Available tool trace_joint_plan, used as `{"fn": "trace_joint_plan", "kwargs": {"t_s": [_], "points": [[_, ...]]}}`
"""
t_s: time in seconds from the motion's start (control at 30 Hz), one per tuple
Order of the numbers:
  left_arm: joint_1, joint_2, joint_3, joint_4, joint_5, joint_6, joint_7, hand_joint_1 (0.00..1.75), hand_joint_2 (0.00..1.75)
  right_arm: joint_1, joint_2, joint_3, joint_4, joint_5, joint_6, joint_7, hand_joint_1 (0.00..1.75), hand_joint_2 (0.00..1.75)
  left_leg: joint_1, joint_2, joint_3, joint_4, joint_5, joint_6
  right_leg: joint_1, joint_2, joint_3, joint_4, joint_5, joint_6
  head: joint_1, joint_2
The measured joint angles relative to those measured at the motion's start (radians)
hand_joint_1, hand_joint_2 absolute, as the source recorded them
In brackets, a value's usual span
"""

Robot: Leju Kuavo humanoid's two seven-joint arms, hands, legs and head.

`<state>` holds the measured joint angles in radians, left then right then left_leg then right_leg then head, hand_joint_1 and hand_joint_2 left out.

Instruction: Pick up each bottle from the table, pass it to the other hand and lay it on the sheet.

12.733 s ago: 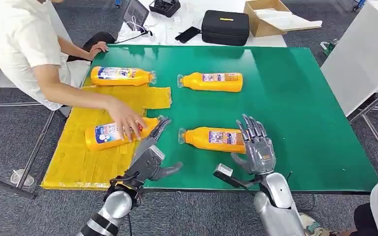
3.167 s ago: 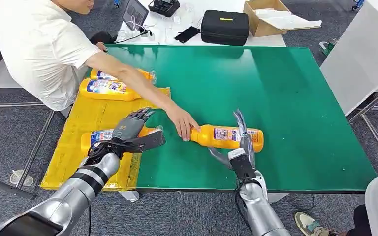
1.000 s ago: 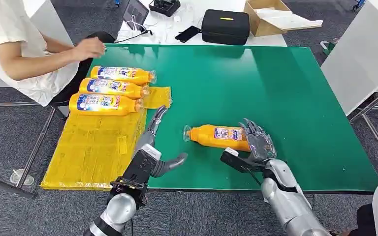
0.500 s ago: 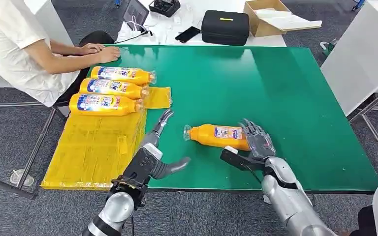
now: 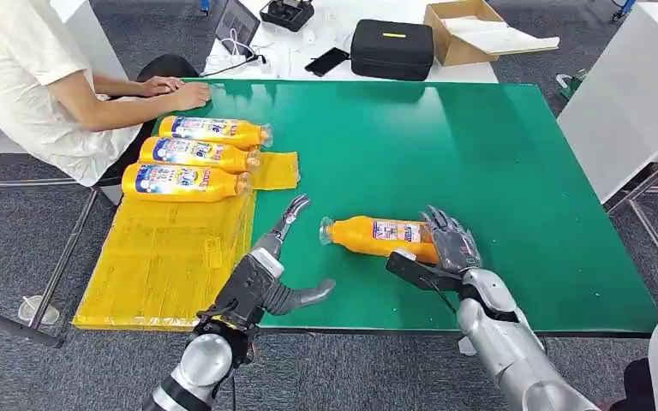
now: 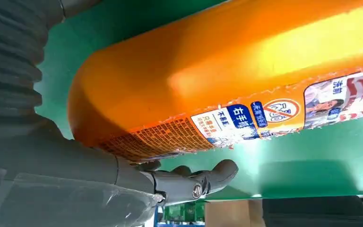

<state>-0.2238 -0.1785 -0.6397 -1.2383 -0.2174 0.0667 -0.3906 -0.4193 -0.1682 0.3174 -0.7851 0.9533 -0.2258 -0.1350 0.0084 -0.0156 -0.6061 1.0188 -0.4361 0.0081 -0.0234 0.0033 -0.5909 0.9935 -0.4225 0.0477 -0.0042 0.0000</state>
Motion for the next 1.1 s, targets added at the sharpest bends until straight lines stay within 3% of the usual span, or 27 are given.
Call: {"fn": "trace_joint_plan", "kwargs": {"t_s": [0.03, 0.33, 0.53, 1.1], "points": [[0.000, 0.000, 0.000, 0.000, 0.001, 0.000, 0.000, 0.00, 1.75, -0.001, 0.000, 0.000, 0.003, -0.002, 0.001, -0.001, 1.75, 1.75, 0.000, 0.000, 0.000, 0.000, 0.000, 0.000, 0.000, 0.000, 0.000, 0.000, 0.000, 0.000, 0.000, 0.000], [-0.002, 0.000, 0.000, 0.014, 0.018, 0.003, -0.002, 0.00, 1.75, -0.030, -0.005, -0.002, 0.041, -0.060, 0.051, -0.036, 1.75, 1.75, 0.000, 0.000, 0.005, 0.000, 0.000, 0.000, 0.000, 0.000, 0.004, 0.000, 0.000, 0.000, 0.000, 0.000], [-0.006, -0.002, 0.000, 0.025, 0.021, 0.026, -0.023, 0.00, 1.75, -0.042, -0.006, -0.025, 0.073, -0.180, 0.138, -0.097, 1.75, 1.75, 0.000, 0.001, 0.008, 0.000, 0.000, 0.000, 0.000, 0.001, 0.007, -0.001, 0.000, 0.000, 0.000, 0.000], [-0.011, -0.006, -0.004, 0.040, 0.060, 0.034, -0.042, 0.00, 1.75, -0.034, 0.001, -0.060, 0.121, -0.267, 0.138, -0.155, 1.75, 1.75, 0.001, 0.001, 0.013, 0.000, -0.001, 0.000, 0.001, 0.001, 0.012, -0.001, 0.000, 0.000, 0.000, 0.000]]}}
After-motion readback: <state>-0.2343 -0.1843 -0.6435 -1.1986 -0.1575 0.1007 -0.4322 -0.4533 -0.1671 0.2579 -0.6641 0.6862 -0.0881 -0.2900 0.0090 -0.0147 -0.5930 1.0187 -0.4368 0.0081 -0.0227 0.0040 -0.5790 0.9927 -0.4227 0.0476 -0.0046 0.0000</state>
